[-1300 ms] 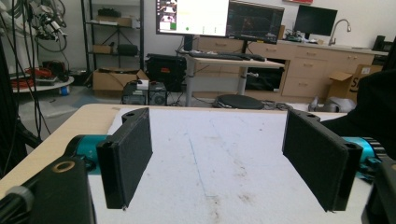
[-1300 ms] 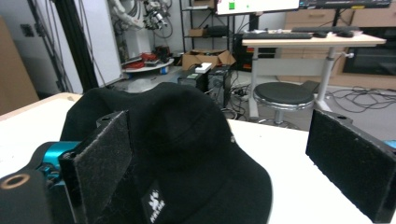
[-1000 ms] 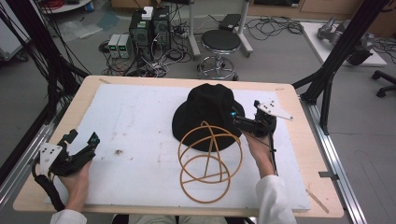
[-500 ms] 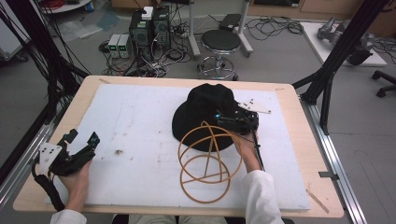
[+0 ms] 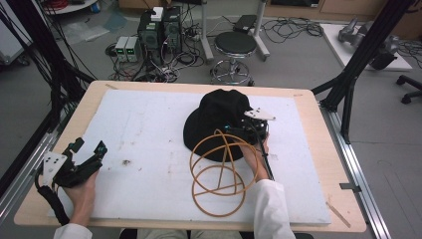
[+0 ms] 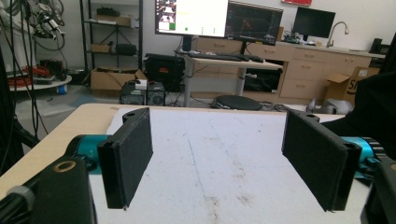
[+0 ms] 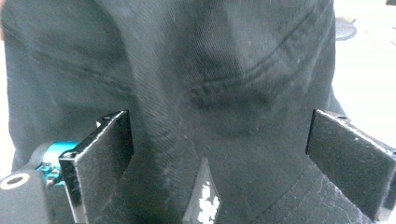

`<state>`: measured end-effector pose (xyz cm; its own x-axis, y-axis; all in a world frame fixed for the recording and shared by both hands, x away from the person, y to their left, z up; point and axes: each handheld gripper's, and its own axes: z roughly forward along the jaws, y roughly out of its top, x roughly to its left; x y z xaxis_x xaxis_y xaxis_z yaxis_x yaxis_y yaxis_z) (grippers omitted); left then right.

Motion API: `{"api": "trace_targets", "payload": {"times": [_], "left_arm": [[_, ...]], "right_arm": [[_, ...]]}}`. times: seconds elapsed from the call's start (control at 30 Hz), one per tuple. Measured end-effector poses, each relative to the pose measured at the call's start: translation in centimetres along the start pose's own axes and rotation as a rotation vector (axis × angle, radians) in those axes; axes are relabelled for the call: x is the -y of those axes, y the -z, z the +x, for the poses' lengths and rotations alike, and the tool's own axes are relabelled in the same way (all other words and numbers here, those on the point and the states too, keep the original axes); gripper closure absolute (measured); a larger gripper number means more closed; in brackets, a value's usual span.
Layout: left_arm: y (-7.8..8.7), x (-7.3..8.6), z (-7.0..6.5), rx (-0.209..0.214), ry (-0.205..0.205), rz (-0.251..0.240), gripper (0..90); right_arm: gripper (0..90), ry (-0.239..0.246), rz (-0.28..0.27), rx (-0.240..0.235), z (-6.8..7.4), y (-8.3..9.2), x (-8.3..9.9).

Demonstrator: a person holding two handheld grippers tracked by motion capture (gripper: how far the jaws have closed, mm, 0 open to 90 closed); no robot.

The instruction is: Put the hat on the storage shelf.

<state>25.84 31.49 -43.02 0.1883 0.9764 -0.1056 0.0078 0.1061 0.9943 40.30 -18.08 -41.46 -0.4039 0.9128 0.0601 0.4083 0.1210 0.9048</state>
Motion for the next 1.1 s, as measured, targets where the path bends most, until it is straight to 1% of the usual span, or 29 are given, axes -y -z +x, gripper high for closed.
{"api": "trace_targets", "payload": {"times": [0.13, 0.17, 0.2, 0.23, 0.3, 0.33, 0.37, 0.4, 0.43, 0.47, 0.53, 0.57, 0.6, 0.63, 0.67, 0.77, 1.1], "left_arm": [[0.0, 0.0, 0.0, -0.001, 0.005, -0.002, 24.9], [0.0, 0.0, 0.1, -0.002, 0.005, -0.001, 24.9], [0.0, 0.0, 0.1, -0.002, 0.005, -0.001, 25.0], [0.0, 0.0, 0.1, 0.000, 0.006, 0.001, 24.9], [0.0, 0.0, 0.1, 0.000, 0.008, 0.002, 25.0], [0.0, 0.0, 0.1, 0.000, 0.007, 0.003, 25.0], [0.0, 0.0, 0.1, 0.000, 0.007, 0.003, 25.0], [0.0, 0.0, 0.1, -0.001, 0.007, 0.001, 25.1], [0.0, 0.0, 0.1, -0.001, 0.007, 0.001, 25.1], [0.0, 0.0, 0.1, -0.002, 0.008, 0.001, 25.0], [-0.1, 0.0, 0.1, -0.001, 0.007, 0.003, 25.0], [-0.1, 0.0, 0.1, -0.001, 0.007, 0.003, 25.1], [-0.1, 0.0, 0.1, -0.001, 0.007, 0.003, 25.0], [-0.1, 0.0, 0.1, 0.000, 0.007, 0.003, 25.0], [-0.1, 0.1, 0.1, 0.000, 0.007, 0.003, 25.1], [-0.1, 0.1, 0.1, 0.003, 0.004, 0.007, 25.1], [-0.1, 0.1, 0.0, 0.007, 0.004, 0.004, 25.2]], "right_arm": [[7.7, -0.016, 0.024, 0.008, 0.0, -0.3, 0.3], [13.2, -0.025, 0.030, 0.003, 0.0, -0.3, 0.3], [17.3, -0.031, 0.031, -0.013, 0.0, -0.2, 0.2], [18.7, -0.013, 0.025, -0.009, 0.2, -0.2, 0.2], [26.3, 0.028, 0.017, -0.001, 0.6, -0.1, 0.1], [31.6, 0.053, 0.013, -0.003, 0.9, -0.1, 0.1], [36.6, 0.066, 0.010, -0.005, 1.1, -0.1, 0.0], [46.6, 0.078, 0.007, -0.019, 1.3, 0.0, 0.0], [53.3, 0.075, 0.010, -0.036, 1.3, 0.0, 0.0], [63.6, 0.068, 0.011, -0.034, 1.4, 0.0, 0.0], [80.2, 0.033, 0.017, -0.061, 1.2, 0.1, 0.0], [84.1, 0.014, 0.019, -0.073, 1.0, 0.1, 0.0], [86.3, 0.005, 0.024, -0.086, 0.8, 0.1, 0.0], [86.3, 0.005, 0.024, -0.086, 0.8, 0.1, 0.0], [87.3, 0.010, 0.032, -0.097, 0.6, 0.3, 0.0], [87.6, 0.026, 0.030, -0.094, 0.6, 0.4, -0.1], [87.6, 0.045, 0.021, -0.075, 0.8, 0.6, -0.2]]}}
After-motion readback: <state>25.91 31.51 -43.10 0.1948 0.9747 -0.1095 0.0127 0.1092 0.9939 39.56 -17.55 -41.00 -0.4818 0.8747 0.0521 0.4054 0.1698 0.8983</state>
